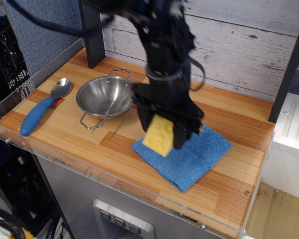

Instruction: Take the cheese slice from the pot and place it on the blue fabric in the table.

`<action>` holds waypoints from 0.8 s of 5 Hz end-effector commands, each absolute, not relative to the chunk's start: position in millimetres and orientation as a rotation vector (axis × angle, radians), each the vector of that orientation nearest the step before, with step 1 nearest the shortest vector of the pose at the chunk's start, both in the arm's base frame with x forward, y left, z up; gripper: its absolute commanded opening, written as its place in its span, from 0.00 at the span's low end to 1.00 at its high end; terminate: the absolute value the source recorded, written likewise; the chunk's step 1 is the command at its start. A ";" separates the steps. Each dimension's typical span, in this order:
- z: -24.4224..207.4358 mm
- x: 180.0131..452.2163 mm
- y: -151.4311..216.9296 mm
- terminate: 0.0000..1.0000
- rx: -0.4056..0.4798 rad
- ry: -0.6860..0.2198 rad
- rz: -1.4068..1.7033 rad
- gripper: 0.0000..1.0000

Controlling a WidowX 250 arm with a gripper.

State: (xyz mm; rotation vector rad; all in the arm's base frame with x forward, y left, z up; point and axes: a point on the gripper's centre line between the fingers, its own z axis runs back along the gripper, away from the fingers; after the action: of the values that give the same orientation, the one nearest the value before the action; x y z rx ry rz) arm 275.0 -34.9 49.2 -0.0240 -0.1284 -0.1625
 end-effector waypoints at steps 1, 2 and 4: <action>67.9 272.3 -28.8 0.00 -0.018 -0.188 -0.154 1.00; 80.8 271.9 -22.2 0.00 -0.039 -0.211 -0.128 1.00; 158.6 273.4 31.2 0.00 -0.078 -0.258 0.103 1.00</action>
State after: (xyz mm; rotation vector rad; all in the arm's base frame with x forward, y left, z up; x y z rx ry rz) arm 283.4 27.1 147.7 -0.0875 -0.2142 0.1137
